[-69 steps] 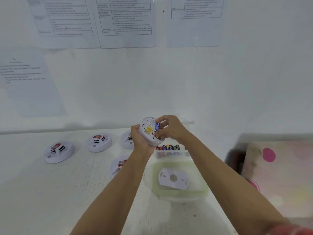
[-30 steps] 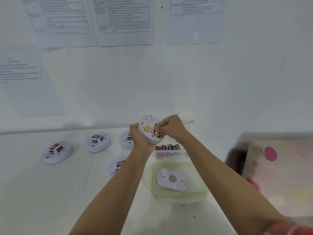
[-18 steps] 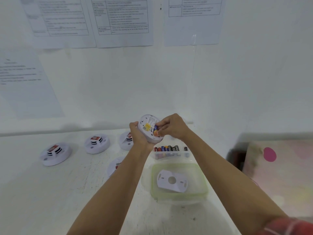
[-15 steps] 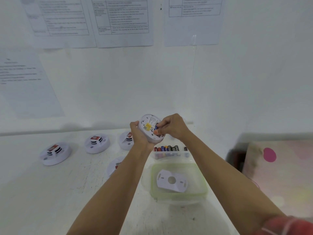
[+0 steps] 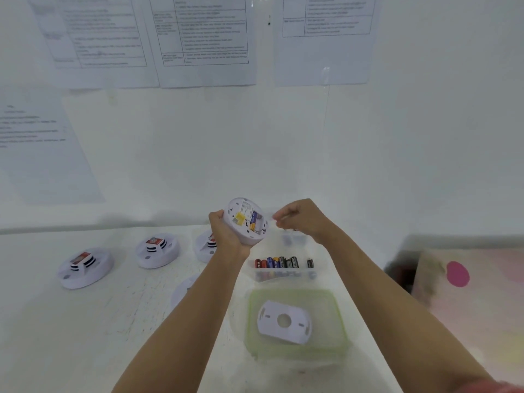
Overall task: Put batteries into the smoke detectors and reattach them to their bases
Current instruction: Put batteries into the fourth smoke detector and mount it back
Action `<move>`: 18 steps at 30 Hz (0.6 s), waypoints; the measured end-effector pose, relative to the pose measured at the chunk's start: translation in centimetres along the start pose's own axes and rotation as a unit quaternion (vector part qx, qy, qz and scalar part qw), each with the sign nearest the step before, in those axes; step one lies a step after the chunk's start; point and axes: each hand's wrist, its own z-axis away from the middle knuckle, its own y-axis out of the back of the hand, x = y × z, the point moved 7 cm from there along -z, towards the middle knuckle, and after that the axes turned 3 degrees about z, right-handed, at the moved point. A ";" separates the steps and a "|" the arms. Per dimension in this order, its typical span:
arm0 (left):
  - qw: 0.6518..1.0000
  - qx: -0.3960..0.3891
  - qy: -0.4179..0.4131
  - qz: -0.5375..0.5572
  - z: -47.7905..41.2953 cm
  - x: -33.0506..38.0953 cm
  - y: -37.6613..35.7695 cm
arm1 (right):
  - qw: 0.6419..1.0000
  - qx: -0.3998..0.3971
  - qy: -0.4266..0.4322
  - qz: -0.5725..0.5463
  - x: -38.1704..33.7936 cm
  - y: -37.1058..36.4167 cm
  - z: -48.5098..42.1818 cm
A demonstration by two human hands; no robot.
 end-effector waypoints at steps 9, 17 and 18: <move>1.000 0.002 -0.007 0.014 -1.6 -0.4 0.8 | 0.983 0.074 -0.098 0.135 6.3 1.7 -3.9; 0.999 0.035 -0.019 0.004 -3.5 -0.3 1.4 | 0.943 0.012 -0.132 0.306 7.5 -0.2 -8.8; 0.999 0.037 -0.020 0.003 -3.8 -0.3 1.4 | 0.940 0.000 -0.138 0.311 7.5 -0.6 -9.0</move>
